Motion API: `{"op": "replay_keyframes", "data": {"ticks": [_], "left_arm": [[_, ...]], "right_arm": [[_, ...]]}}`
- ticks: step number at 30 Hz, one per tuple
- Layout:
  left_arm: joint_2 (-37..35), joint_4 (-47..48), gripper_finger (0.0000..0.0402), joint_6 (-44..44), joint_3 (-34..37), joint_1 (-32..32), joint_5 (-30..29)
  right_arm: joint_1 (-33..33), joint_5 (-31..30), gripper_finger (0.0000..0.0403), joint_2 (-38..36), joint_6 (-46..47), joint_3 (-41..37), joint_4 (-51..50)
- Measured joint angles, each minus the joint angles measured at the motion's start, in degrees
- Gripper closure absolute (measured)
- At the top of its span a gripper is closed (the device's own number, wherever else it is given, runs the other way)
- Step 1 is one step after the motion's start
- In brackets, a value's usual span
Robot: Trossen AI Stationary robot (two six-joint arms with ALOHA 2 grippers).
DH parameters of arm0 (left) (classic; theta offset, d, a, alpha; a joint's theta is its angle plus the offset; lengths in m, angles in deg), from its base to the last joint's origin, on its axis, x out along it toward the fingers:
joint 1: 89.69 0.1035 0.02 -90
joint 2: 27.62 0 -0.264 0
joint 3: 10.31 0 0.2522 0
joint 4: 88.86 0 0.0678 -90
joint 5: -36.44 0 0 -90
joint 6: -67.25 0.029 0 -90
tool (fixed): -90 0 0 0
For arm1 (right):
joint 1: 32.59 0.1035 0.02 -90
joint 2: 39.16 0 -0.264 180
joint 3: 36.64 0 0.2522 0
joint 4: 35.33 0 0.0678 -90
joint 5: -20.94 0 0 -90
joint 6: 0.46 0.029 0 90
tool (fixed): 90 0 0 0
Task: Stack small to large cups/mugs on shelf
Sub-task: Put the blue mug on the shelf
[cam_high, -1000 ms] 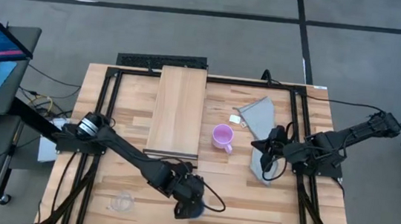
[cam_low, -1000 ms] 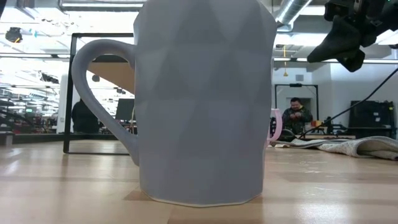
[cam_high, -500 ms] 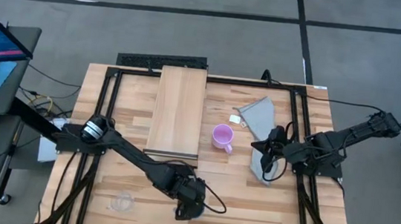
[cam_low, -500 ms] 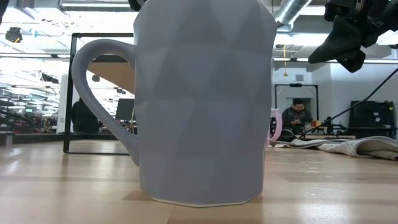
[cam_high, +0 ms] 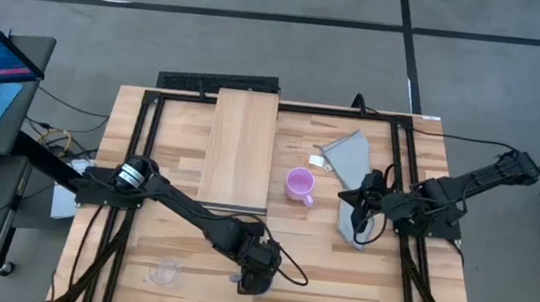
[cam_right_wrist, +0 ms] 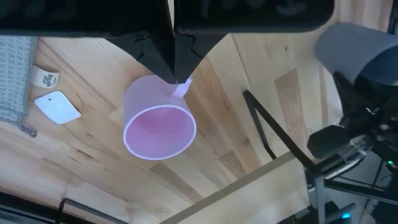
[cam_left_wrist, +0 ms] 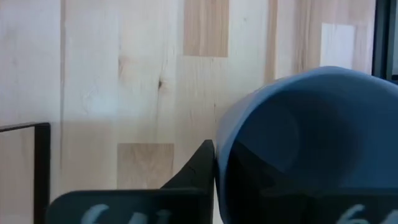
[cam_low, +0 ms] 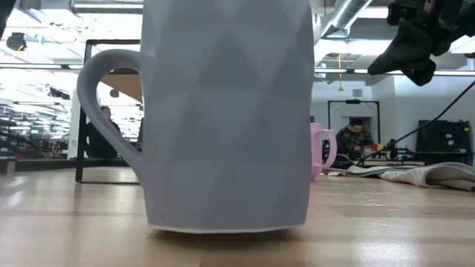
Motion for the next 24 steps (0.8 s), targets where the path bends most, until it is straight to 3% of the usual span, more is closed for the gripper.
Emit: {"op": "replay_keyframes", "data": {"ticks": [14, 24], "left_arm": [[-0.74, 0.84, 0.0391, -0.04, -0.55, -0.34, 1.0], [-7.55, 1.36, 0.0391, -0.17, -0.59, -0.31, -0.32]], "right_arm": [[0.0, 0.01, 0.0386, 0.0, -0.01, 0.0, -0.23], [0.0, 0.04, 0.0384, 0.02, -0.01, 0.0, -1.26]]}}
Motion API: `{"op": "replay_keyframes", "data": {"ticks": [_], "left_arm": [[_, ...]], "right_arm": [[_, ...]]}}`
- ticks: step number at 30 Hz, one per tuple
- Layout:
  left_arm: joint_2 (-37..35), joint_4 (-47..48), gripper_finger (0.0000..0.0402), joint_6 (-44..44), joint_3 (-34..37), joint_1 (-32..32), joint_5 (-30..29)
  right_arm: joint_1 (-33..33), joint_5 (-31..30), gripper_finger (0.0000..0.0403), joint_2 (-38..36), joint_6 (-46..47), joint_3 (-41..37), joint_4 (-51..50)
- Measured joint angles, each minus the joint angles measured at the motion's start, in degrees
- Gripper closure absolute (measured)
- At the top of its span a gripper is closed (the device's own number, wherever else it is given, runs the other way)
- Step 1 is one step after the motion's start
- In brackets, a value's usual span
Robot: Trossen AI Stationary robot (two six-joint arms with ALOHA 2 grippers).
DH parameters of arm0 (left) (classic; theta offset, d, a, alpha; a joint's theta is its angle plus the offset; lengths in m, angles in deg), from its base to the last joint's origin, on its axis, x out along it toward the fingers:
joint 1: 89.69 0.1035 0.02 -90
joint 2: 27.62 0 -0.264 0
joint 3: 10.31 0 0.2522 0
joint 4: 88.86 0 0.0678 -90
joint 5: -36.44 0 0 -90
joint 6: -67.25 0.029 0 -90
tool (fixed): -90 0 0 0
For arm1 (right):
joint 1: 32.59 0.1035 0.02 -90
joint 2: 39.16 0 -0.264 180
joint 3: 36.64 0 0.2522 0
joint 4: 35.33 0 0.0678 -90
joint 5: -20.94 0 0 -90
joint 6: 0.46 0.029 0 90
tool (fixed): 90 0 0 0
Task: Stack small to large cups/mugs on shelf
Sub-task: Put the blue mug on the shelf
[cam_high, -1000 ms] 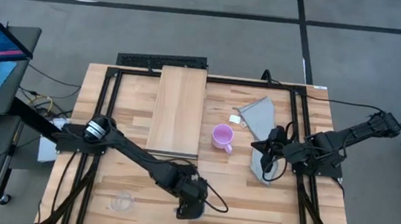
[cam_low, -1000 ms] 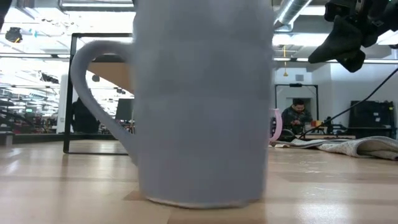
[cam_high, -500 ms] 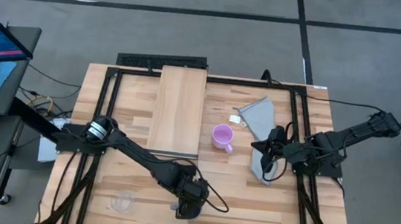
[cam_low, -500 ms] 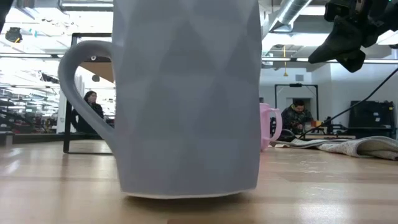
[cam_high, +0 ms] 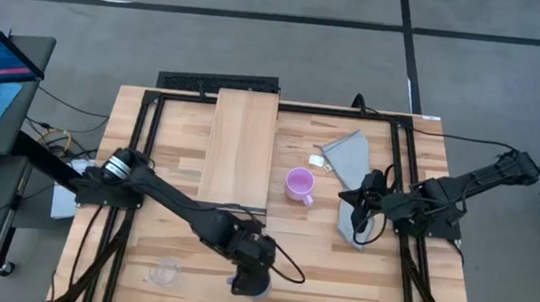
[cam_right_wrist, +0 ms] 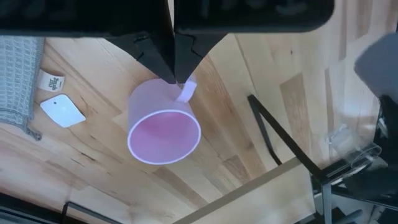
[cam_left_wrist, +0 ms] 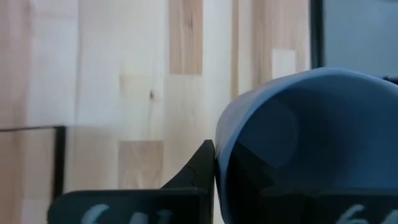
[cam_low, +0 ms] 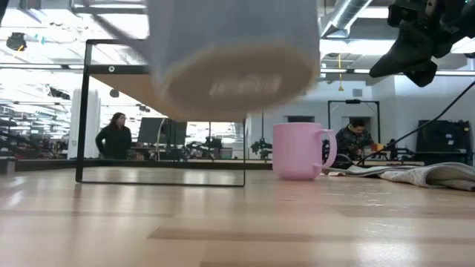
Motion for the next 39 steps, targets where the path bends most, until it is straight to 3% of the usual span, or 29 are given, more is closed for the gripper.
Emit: {"op": "replay_keyframes", "data": {"ticks": [13, 19, 32, 39], "left_arm": [[-17.2, 0.77, 0.0391, 3.34, -0.09, 1.21, -12.32], [-22.56, 6.32, 0.0391, 4.79, -0.15, 4.48, -18.77], [-24.87, 16.75, 0.0391, 12.38, -0.32, 21.71, -14.14], [-25.22, 24.81, 0.0392, 16.49, -7.76, 32.52, -12.2]], "right_arm": [[0.0, -0.02, 0.0384, -0.02, 0.02, 0.0, -0.25], [-0.44, -0.44, 0.0394, -0.02, -0.03, 0.0, -0.31], [-4.32, -0.2, 0.0386, -0.02, -6.67, 0.0, -1.21], [-5.88, 0.0, 0.0386, -0.02, -7.13, 0.0, -2.01]]}}
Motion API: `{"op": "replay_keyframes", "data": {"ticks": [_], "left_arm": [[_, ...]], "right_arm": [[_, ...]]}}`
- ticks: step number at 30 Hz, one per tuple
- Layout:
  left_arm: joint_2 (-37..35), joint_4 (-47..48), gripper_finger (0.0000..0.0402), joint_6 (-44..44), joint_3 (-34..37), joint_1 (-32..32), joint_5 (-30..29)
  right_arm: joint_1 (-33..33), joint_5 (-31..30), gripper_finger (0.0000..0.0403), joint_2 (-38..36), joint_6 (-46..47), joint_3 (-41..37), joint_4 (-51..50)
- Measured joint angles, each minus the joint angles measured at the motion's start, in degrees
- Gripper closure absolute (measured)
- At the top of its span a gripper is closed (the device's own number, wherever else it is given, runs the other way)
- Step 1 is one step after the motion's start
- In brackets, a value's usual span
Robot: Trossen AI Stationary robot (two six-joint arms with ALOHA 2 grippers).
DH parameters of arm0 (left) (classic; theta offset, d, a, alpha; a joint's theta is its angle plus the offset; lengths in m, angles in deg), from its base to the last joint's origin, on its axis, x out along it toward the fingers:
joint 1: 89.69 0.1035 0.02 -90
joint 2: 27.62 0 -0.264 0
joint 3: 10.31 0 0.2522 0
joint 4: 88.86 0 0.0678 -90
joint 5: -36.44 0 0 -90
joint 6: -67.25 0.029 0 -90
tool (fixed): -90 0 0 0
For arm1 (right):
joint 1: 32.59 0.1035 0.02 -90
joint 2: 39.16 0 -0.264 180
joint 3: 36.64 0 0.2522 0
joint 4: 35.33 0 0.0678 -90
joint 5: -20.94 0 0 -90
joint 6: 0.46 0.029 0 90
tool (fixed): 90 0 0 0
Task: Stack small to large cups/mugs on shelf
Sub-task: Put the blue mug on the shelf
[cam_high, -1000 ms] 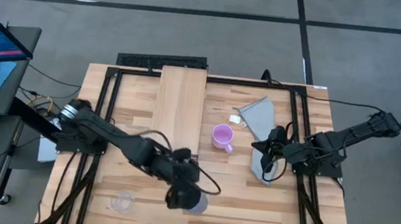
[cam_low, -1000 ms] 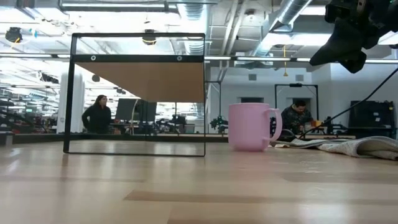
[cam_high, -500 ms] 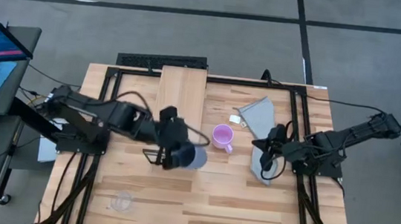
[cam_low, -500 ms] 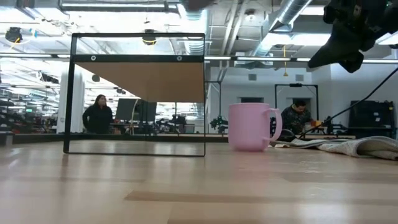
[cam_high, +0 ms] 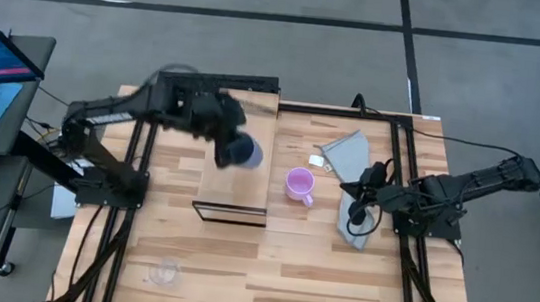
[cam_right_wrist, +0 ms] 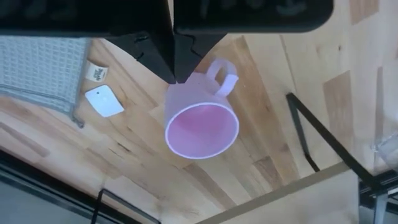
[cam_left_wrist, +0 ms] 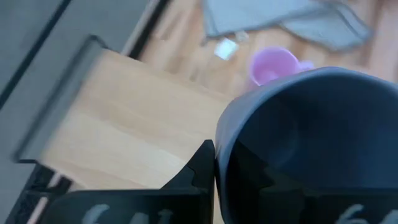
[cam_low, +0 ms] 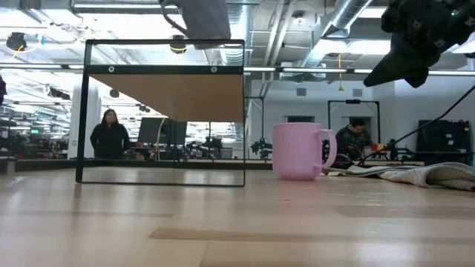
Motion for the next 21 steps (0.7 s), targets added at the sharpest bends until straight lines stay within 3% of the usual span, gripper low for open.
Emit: {"op": "replay_keyframes", "data": {"ticks": [8, 14, 21], "left_arm": [[0.26, 1.13, 0.0392, 6.0, -2.67, 13.69, 8.99], [1.78, 0.79, 0.0392, 8.77, -2.67, 22.88, 12.26], [8.03, 1.07, 0.0392, 12.74, -2.67, 26.69, 14.41]], "right_arm": [[-0.24, 0.94, 0.0388, 0.0, 0.07, 0.0, 0.07], [-0.24, 0.93, 0.0386, 0.0, 1.64, 0.0, 0.07], [-0.61, 0.84, 0.0389, 0.0, 2.81, 0.0, 0.22]]}}
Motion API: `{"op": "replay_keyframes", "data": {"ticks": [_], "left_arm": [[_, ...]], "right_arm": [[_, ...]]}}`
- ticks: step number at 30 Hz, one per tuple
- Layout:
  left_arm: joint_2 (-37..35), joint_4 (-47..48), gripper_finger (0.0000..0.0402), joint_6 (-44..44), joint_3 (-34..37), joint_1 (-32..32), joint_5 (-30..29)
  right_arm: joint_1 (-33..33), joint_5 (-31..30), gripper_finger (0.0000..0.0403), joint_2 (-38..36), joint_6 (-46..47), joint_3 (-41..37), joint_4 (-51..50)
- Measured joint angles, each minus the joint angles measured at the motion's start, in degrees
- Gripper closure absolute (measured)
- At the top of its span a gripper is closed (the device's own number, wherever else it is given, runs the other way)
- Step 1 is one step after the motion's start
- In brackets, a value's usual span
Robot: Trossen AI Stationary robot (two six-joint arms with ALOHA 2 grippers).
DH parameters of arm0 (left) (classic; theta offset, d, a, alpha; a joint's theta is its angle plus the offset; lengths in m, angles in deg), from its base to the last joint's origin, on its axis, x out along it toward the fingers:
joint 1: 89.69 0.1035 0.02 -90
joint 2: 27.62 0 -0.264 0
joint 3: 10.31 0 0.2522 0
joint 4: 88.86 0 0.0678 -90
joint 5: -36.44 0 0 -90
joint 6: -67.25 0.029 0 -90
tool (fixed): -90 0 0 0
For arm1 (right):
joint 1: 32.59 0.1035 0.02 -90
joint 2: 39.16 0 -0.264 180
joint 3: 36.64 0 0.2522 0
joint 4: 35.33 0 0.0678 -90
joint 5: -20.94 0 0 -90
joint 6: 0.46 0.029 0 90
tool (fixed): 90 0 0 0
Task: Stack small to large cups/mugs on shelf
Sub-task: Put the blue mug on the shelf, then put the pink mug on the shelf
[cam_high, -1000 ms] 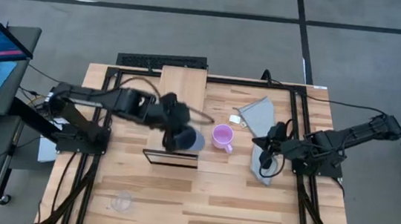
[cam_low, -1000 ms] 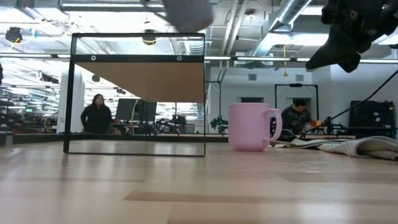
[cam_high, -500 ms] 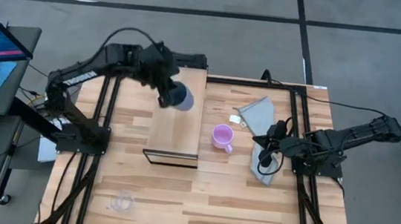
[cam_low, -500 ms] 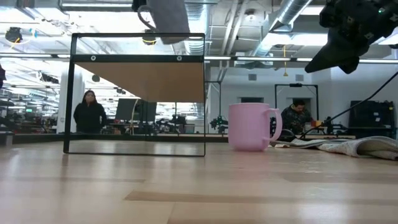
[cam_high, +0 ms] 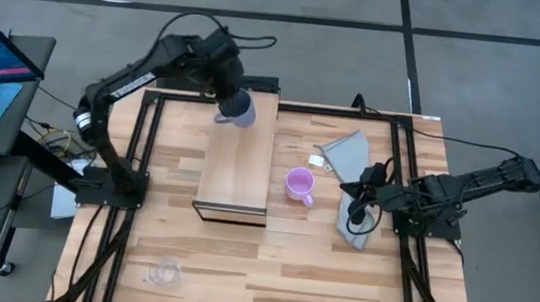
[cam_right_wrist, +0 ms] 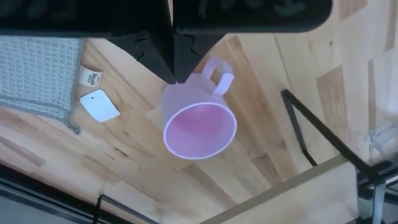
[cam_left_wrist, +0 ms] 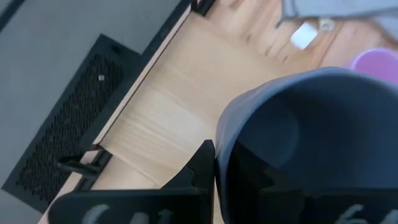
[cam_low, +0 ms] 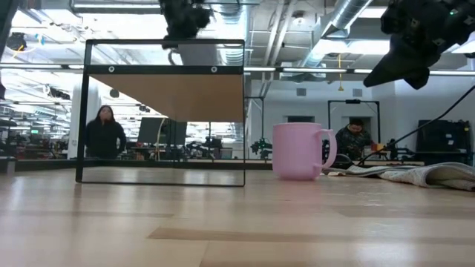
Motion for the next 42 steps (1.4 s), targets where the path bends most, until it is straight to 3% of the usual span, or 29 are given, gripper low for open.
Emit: {"op": "replay_keyframes", "data": {"ticks": [8, 18, 25, 37, 42], "left_arm": [[6.17, 1.92, 0.0392, 2.53, 0.09, 1.01, -1.4], [7.99, 2.41, 0.0388, 3.31, -0.15, 2.92, 0.42], [7.93, 1.57, 0.0319, 3.36, 0.0, 2.98, 0.11], [7.93, 1.29, 0.0293, 5.24, 0.02, 2.23, 0.43], [7.93, 1.29, 0.0243, 5.19, 0.02, 2.25, 2.16]], "right_arm": [[-2.63, 0.24, 0.0388, 0.0, 0.28, 0.0, -0.15], [-5.11, 0.65, 0.0387, 0.0, -0.23, 0.0, -0.37], [-5.38, 0.65, 0.0384, 0.0, -0.33, 0.0, -0.83], [-5.38, 0.65, 0.0383, 0.0, -0.32, 0.0, -1.59], [-5.38, 0.67, 0.0386, 0.0, -0.32, 0.0, -1.57]]}}
